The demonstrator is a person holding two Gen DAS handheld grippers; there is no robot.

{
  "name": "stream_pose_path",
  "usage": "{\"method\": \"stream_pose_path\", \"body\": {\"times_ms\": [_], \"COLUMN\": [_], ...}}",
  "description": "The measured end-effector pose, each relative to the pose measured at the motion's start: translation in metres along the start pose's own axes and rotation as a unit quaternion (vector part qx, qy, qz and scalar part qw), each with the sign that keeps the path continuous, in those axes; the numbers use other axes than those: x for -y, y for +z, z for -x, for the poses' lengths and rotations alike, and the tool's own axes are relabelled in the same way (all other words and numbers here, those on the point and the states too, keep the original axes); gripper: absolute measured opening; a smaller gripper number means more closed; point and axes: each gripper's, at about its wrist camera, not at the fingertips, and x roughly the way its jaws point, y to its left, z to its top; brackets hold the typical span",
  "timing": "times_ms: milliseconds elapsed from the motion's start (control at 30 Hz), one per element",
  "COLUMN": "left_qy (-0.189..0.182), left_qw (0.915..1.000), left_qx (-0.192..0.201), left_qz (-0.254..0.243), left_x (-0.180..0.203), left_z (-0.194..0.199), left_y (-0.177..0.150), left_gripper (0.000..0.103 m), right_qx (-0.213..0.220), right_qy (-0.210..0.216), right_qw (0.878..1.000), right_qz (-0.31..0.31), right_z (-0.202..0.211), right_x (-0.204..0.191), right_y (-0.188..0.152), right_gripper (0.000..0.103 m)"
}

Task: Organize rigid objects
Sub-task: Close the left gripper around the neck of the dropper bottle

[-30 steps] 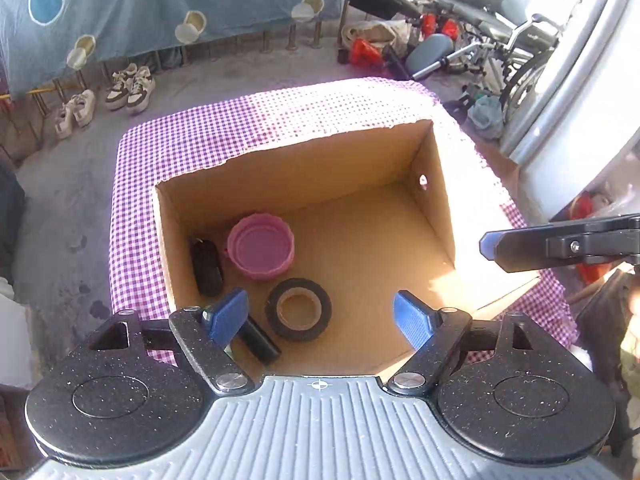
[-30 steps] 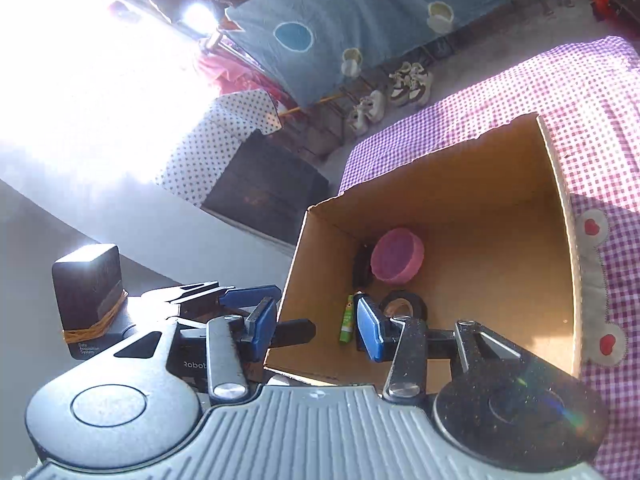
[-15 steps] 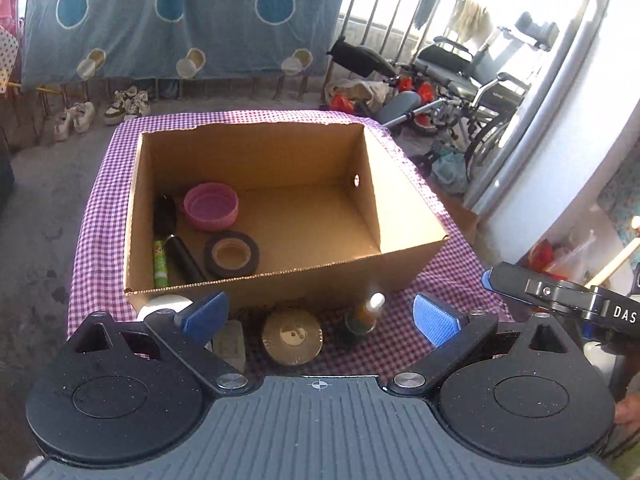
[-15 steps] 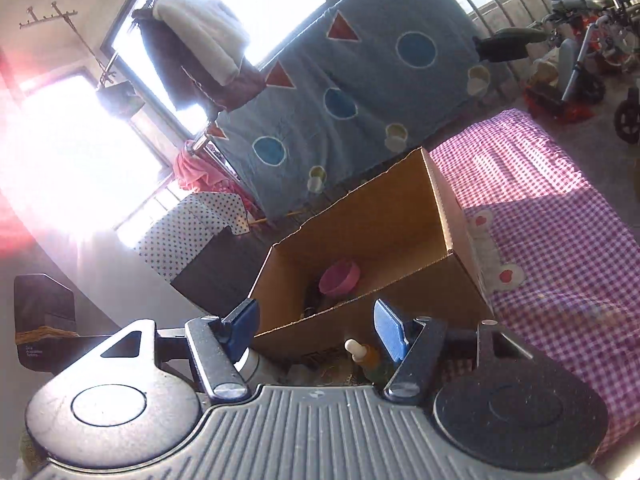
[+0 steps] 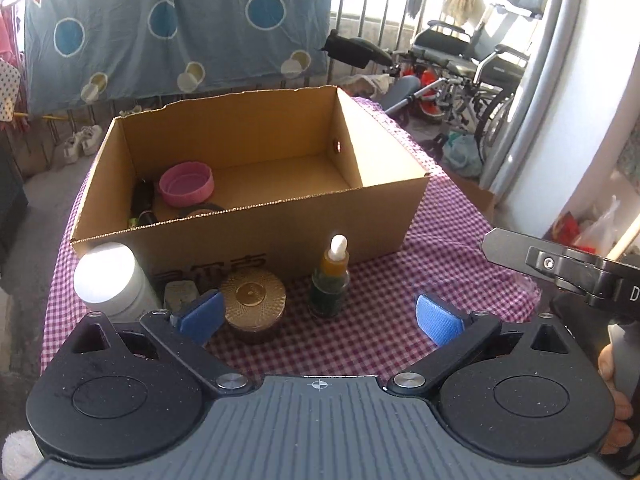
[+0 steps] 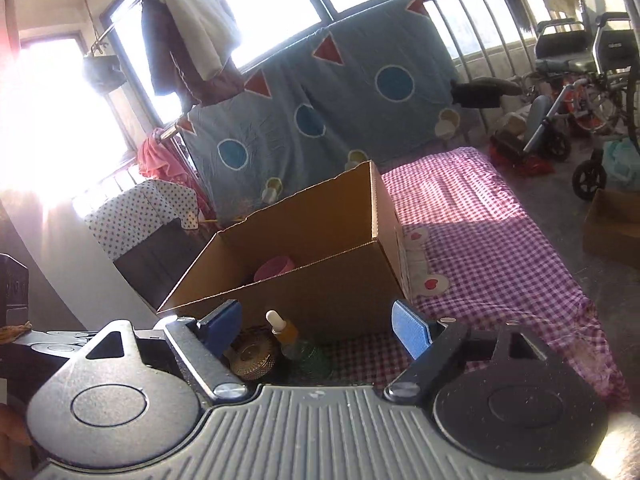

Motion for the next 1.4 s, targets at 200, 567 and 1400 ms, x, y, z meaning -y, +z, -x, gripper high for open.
{"method": "stream_pose_path", "body": {"times_ms": [200,567,1400], "left_qy": [-0.007,-0.055,0.020], "left_qw": [0.9996,0.9963,0.9709], "left_qx": [0.006,0.048,0.107], "left_qz": [0.025,0.045,-0.213], "left_x": [-0.002,-0.007,0.045], "left_z": [-0.006,-0.003,-0.057], "left_y": [-0.007,-0.015,-0.045], "left_gripper": [0.102,0.103,0.074], "right_qx": [0.018,0.051,-0.036], "right_qy": [-0.023,-0.088,0.057], "right_qw": [0.999,0.989,0.992], "right_qz": [0.046,0.103,0.110], "right_z": [0.017,0.029,-0.072], "right_x": [0.000,0.000,-0.020], "right_y": [-0.006,-0.013,0.002], "right_gripper": [0.103,0.103,0.068]}}
